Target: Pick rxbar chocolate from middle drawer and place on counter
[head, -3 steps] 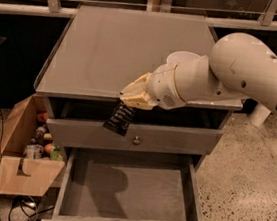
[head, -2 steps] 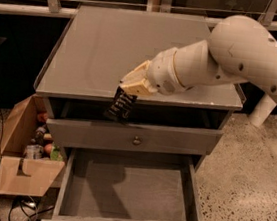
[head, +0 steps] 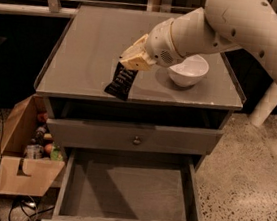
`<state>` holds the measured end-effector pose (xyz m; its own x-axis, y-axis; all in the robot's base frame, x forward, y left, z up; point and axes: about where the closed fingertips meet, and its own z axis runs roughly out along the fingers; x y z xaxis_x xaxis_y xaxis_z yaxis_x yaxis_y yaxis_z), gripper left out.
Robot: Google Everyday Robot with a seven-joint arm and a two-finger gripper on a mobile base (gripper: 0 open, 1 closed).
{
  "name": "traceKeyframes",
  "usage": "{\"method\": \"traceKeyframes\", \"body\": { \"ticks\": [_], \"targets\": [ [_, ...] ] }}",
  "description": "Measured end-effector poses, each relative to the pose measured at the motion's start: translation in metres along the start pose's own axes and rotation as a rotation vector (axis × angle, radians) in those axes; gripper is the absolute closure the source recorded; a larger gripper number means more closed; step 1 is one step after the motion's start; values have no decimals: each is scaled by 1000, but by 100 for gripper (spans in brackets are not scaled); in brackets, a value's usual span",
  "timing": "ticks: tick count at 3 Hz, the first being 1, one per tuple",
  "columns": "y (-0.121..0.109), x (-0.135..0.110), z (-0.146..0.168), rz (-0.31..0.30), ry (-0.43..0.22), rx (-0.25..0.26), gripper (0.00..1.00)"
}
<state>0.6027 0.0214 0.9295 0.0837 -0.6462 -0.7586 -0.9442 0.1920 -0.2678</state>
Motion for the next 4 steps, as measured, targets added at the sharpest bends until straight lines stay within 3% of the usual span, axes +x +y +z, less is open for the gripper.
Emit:
{"method": "traceKeyframes", "body": {
  "ticks": [2, 3, 4],
  "targets": [
    [-38, 2, 0, 3, 35, -15, 100],
    [-55, 2, 3, -12, 69, -42, 100],
    [-63, 5, 14, -32, 108, -104, 100]
  ]
}}
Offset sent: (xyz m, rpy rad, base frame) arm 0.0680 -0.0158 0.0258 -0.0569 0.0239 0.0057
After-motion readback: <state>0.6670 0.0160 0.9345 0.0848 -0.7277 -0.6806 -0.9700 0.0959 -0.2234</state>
